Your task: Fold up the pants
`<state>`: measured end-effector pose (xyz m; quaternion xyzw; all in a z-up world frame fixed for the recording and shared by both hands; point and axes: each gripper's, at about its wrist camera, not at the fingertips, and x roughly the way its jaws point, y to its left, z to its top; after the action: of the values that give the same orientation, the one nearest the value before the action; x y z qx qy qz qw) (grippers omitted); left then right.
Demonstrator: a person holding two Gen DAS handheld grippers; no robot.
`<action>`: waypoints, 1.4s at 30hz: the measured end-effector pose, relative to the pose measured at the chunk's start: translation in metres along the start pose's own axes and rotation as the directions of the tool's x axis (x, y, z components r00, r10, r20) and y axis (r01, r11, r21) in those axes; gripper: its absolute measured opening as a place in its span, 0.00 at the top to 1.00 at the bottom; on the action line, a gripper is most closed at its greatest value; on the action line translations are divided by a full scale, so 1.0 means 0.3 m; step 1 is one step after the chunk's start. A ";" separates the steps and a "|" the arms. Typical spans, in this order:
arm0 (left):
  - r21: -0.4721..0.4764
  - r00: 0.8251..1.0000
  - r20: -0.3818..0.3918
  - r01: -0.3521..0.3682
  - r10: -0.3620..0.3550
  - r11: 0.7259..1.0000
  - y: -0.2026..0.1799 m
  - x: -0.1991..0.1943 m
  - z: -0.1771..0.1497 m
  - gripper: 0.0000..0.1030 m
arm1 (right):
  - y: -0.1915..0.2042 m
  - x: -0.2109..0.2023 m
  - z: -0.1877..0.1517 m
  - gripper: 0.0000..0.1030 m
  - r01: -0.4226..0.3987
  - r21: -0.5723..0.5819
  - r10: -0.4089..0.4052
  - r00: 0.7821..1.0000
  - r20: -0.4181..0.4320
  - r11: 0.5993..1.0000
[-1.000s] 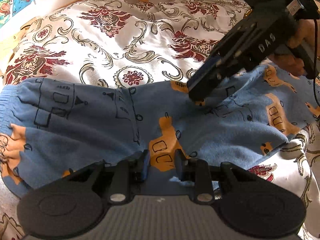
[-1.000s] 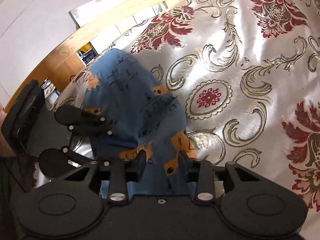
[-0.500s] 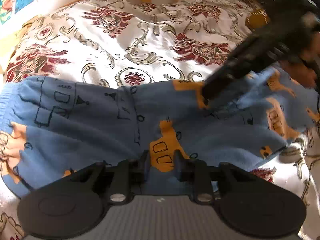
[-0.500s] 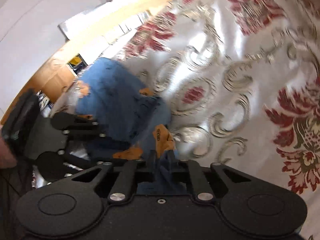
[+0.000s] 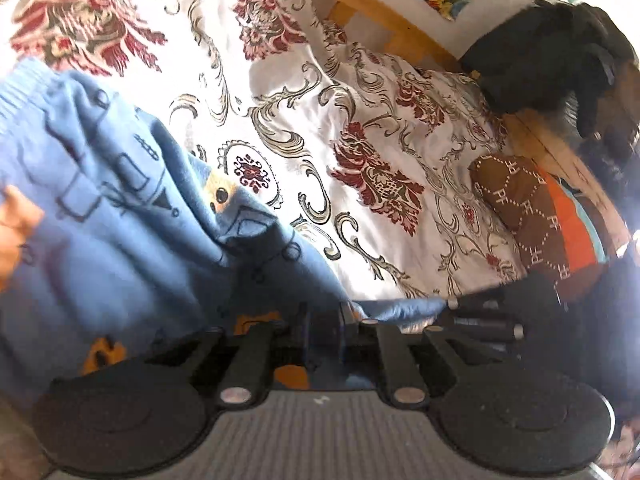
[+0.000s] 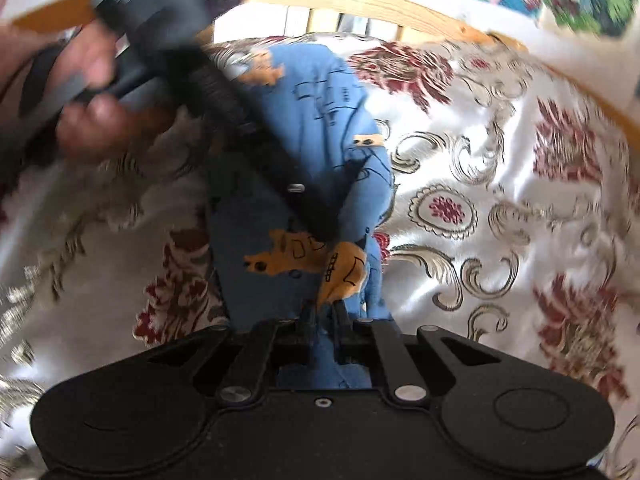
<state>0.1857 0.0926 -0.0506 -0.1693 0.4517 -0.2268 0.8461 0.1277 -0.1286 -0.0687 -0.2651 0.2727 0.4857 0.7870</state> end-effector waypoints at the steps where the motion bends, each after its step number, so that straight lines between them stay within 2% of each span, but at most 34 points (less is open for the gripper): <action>1: -0.014 1.000 -0.002 0.007 -0.007 1.000 0.005 0.010 0.006 0.86 | 0.014 0.001 -0.001 0.92 0.012 -0.028 -0.012 1.000 -0.001 1.000; 4: -0.055 1.000 -0.015 0.019 -0.020 0.998 0.019 0.023 0.011 0.85 | 0.048 0.001 -0.001 0.92 0.033 -0.094 -0.034 0.999 -0.009 0.995; 6: -0.057 1.000 -0.012 0.028 -0.028 0.998 0.019 0.000 0.006 0.80 | 0.076 0.003 -0.004 0.92 0.053 -0.154 -0.056 0.998 -0.013 0.987; 8: -0.009 1.000 0.009 0.015 -0.015 1.000 -0.006 -0.026 0.003 0.55 | 0.101 0.008 -0.010 0.92 0.074 -0.212 -0.079 0.997 -0.014 0.974; 10: 0.030 0.999 0.030 -0.014 0.013 0.999 -0.039 -0.029 0.009 0.50 | 0.134 0.012 -0.017 0.92 0.095 -0.287 -0.102 0.995 -0.011 0.953; 12: 0.030 0.998 0.012 -0.063 0.063 0.998 -0.051 -0.003 0.022 0.53 | 0.156 0.018 -0.023 0.92 0.107 -0.342 -0.117 0.993 -0.007 0.934; 14: 0.002 0.994 -0.014 -0.111 0.111 0.994 -0.033 0.016 0.019 0.88 | 0.152 0.019 -0.023 0.92 0.102 -0.340 -0.112 0.994 -0.011 0.935; 16: -0.084 0.993 -0.044 -0.110 0.106 0.990 0.018 0.024 0.003 0.93 | 0.125 0.007 -0.018 0.90 0.080 -0.288 -0.087 0.996 -0.015 0.954; 18: -0.150 0.995 -0.052 -0.091 0.084 0.984 0.070 0.013 -0.021 0.96 | 0.074 -0.008 -0.006 0.82 0.034 -0.183 -0.038 0.999 -0.016 0.982; 21: -0.130 0.996 -0.045 -0.087 0.082 0.988 0.077 0.003 -0.037 0.96 | -0.026 -0.045 0.005 0.78 -0.020 0.042 0.019 1.000 0.018 0.999; 23: -0.100 0.996 -0.033 -0.090 0.087 0.991 0.062 0.000 -0.038 0.97 | -0.114 -0.055 0.014 0.76 -0.075 0.242 0.064 0.997 0.053 0.967; 24: -0.087 0.995 -0.030 -0.094 0.092 0.992 0.056 -0.002 -0.040 0.97 | -0.164 -0.052 0.014 0.74 -0.113 0.362 0.093 0.993 0.073 0.925; 25: -0.083 0.995 -0.030 -0.096 0.094 0.992 0.054 -0.002 -0.041 0.97 | -0.211 -0.044 0.009 0.74 -0.154 0.476 0.123 0.988 0.095 0.866; 27: -0.087 0.995 -0.034 -0.096 0.093 0.992 0.054 -0.002 -0.044 0.97 | -0.303 -0.029 -0.021 0.72 -0.253 0.689 0.186 0.967 0.173 0.679; 29: -0.084 0.995 -0.037 -0.097 0.094 0.992 0.053 0.000 -0.046 0.97 | -0.367 0.002 -0.052 0.72 -0.305 0.821 0.223 0.949 0.221 0.483; 31: -0.076 0.995 -0.038 -0.099 0.097 0.992 0.050 0.001 -0.047 0.97 | -0.402 0.039 -0.059 0.72 -0.298 0.886 0.253 0.943 0.216 0.356; 34: -0.068 0.994 -0.037 -0.105 0.102 0.992 0.045 0.002 -0.049 0.97 | -0.427 0.097 -0.064 0.76 -0.235 0.943 0.300 0.941 0.159 0.237; 36: -0.065 0.994 -0.034 -0.105 0.103 0.992 0.040 0.006 -0.047 0.96 | -0.438 0.128 -0.080 0.77 -0.195 0.970 0.349 0.927 0.134 0.143; 37: -0.062 0.994 -0.031 -0.104 0.102 0.993 0.039 0.004 -0.046 0.96 | -0.438 0.137 -0.087 0.77 -0.178 0.978 0.369 0.921 0.126 0.109; 40: -0.059 0.995 -0.027 -0.101 0.100 0.993 0.035 0.001 -0.047 0.96 | -0.420 0.144 -0.101 0.77 -0.140 0.988 0.416 0.904 0.104 0.058; 42: -0.051 0.995 -0.024 -0.102 0.101 0.993 0.031 -0.003 -0.048 0.96 | -0.421 0.151 -0.101 0.77 -0.133 0.990 0.417 0.903 0.101 0.048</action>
<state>0.1751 0.0997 -0.0622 -0.1658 0.4744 -0.1732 0.8470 0.2545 -0.1701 -0.1023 0.3321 0.6525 0.2896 0.6165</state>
